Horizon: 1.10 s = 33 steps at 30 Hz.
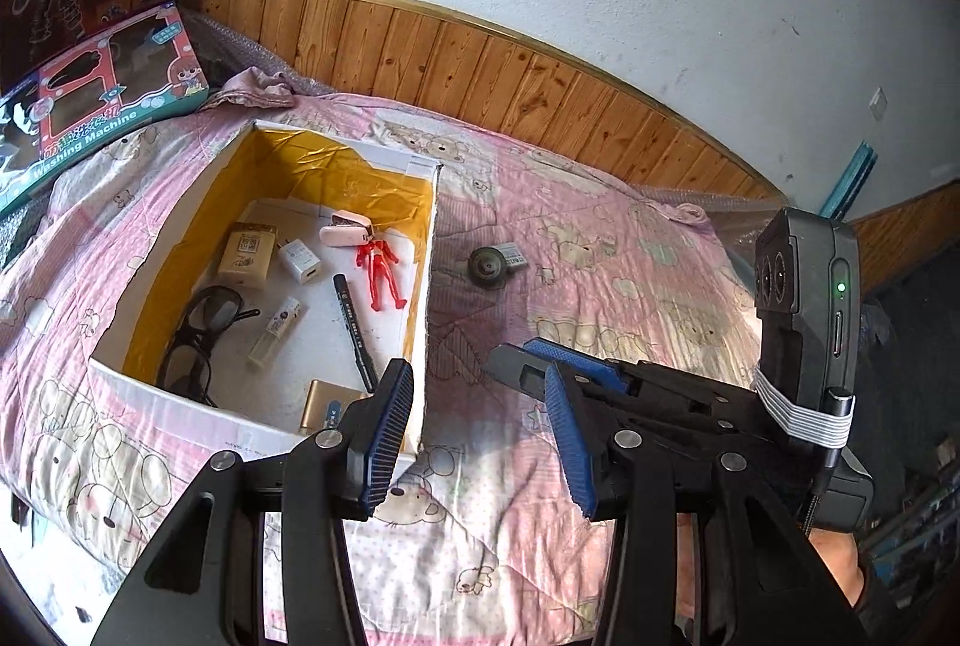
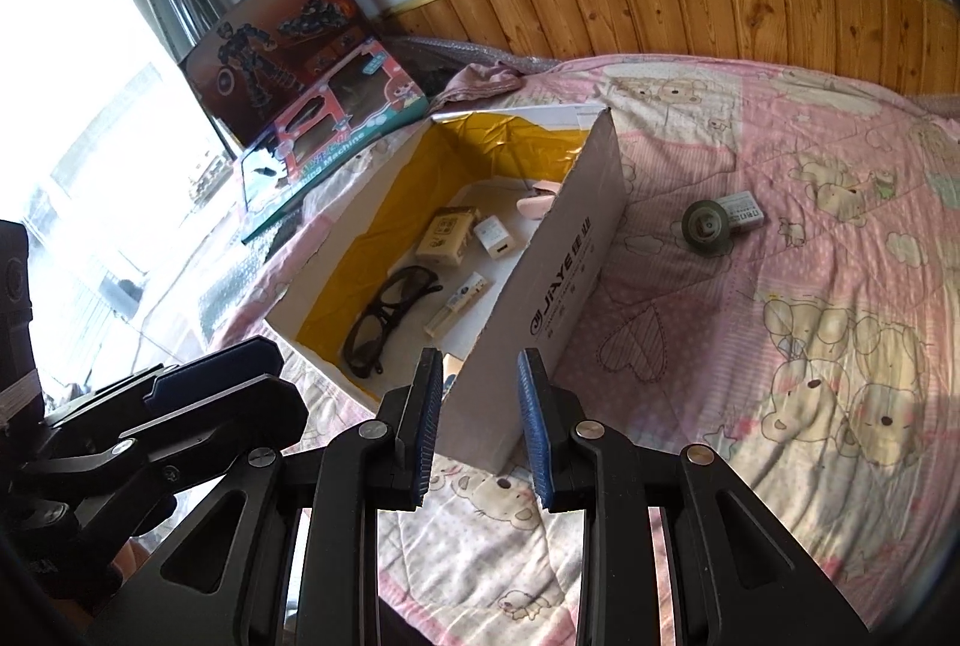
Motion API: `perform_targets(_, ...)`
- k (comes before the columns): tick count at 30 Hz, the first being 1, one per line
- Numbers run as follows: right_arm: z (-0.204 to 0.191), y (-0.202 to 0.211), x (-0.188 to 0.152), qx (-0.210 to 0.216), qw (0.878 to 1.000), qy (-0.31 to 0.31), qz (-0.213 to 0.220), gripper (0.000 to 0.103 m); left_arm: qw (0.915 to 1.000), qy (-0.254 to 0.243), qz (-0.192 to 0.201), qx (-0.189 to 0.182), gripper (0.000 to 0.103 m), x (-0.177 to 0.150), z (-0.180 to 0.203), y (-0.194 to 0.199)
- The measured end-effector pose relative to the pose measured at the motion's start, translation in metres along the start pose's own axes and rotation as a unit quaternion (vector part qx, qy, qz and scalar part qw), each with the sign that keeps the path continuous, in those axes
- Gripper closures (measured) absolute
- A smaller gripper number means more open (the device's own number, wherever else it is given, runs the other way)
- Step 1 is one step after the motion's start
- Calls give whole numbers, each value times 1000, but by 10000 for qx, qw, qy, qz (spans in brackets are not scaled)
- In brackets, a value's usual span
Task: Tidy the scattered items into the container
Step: 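Move both tools back to the green tape roll and staples box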
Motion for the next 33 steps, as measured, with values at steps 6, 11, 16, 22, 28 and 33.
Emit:
perform_targets(6, 15, 22, -21, -113, 9997, -188, 142, 74, 9996, -240, -107, -66, 57, -19, 25, 2)
perform_targets(11, 39, 30, -40, -162, 9985, -493, 171, 74, 9987, -440, -253, -96, 57, -30, 44, -7)
perform_targets(16, 76, 36, -54, -206, 9949, -968, 207, 74, 9971, -660, -354, -106, 57, -29, 63, -26)
perform_targets(22, 125, 36, -56, -299, 9884, -1471, 229, 74, 9955, -764, -551, -106, 55, -21, 80, -64)
perform_targets(28, 162, 23, -36, -253, 9846, -1713, 232, 74, 9950, -657, -748, -52, 52, -3, 88, -114)
perform_targets(33, 191, 5, 1, -26, 9813, -1903, 274, 73, 9951, -500, -848, 62, 49, 18, 81, -159)
Point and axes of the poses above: each gripper's, at about its wrist camera, not at the fingertips, and y roughly against the way its jaws point, z to its right, x to its top, the point moved 3 cm from there along -y, roughly the way its jaws point, and after that the axes turned 3 degrees about x, right-handed, at the moved point
